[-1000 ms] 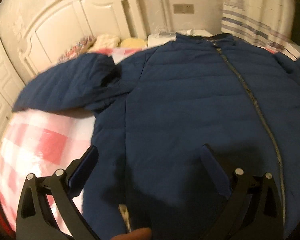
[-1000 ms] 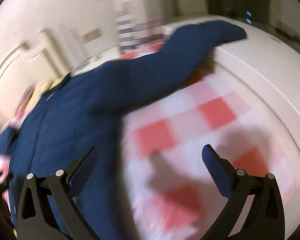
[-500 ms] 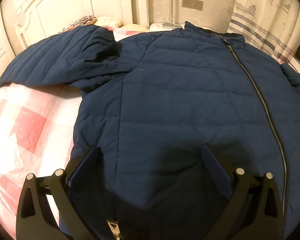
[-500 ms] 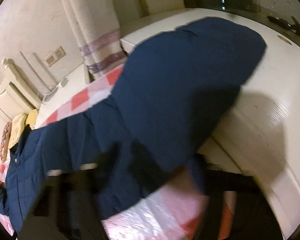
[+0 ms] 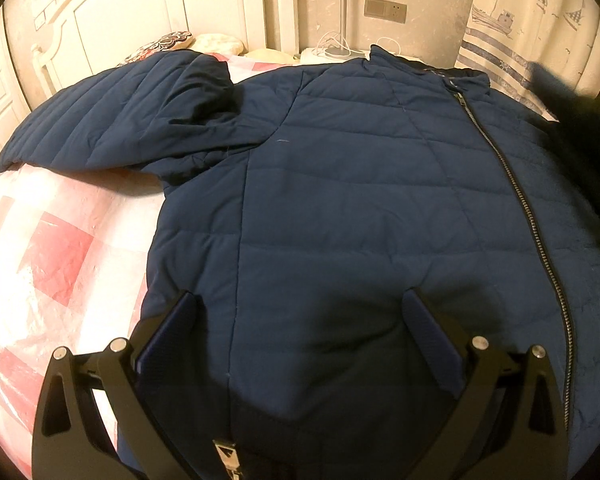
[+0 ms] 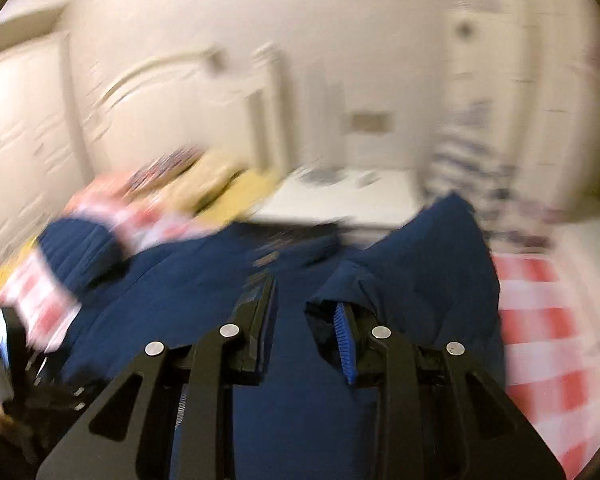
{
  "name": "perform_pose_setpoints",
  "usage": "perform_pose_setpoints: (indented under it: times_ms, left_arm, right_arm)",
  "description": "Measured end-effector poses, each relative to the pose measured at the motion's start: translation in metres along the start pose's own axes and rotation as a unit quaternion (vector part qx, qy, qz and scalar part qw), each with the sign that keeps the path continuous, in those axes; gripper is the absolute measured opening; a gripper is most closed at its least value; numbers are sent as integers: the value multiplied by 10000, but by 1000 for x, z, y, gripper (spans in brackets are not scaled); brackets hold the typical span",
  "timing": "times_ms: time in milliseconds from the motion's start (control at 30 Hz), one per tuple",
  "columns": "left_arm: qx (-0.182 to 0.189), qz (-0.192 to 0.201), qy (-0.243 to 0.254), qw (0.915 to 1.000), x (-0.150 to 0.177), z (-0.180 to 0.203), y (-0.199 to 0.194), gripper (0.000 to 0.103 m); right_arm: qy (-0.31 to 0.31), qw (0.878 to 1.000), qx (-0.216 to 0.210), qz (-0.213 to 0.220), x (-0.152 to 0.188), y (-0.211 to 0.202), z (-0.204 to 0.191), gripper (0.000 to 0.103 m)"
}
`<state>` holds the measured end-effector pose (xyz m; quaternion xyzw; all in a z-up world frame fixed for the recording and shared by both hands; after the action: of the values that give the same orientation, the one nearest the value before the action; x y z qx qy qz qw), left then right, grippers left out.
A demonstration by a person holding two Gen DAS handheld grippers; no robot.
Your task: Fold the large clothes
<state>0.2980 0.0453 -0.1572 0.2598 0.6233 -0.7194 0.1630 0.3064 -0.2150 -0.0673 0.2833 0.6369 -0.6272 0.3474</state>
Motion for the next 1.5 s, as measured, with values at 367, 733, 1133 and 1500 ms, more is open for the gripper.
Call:
perform_pose_setpoints:
  times_ms: [367, 733, 1133, 1500]
  left_arm:
    - [21, 8, -17, 10000, 0, -1, 0, 101]
    - [-150, 26, 73, 9999, 0, 3, -1, 101]
    - [-48, 1089, 2781, 9543, -38, 184, -37, 100]
    - [246, 661, 3958, 9156, -70, 292, 51, 62]
  right_arm:
    - [-841, 9867, -393, -1331, 60, 39, -65, 88]
    - [1603, 9830, 586, -682, 81, -39, 101, 73]
    - [1974, 9671, 1249, -1007, 121, 1, 153, 68]
    - [2844, 9488, 1112, -813, 129, -7, 169, 66]
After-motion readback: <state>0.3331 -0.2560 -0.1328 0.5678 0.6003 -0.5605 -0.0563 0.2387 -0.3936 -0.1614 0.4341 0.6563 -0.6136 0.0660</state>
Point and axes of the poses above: each gripper's, at about its wrist camera, not at the fingertips, and y roughly the way its jaws point, z to its right, x to its underside, the point moved 3 cm from there along y, roughly the way its jaws point, and after that the axes turned 9 degrees about x, right-handed, at the moved point
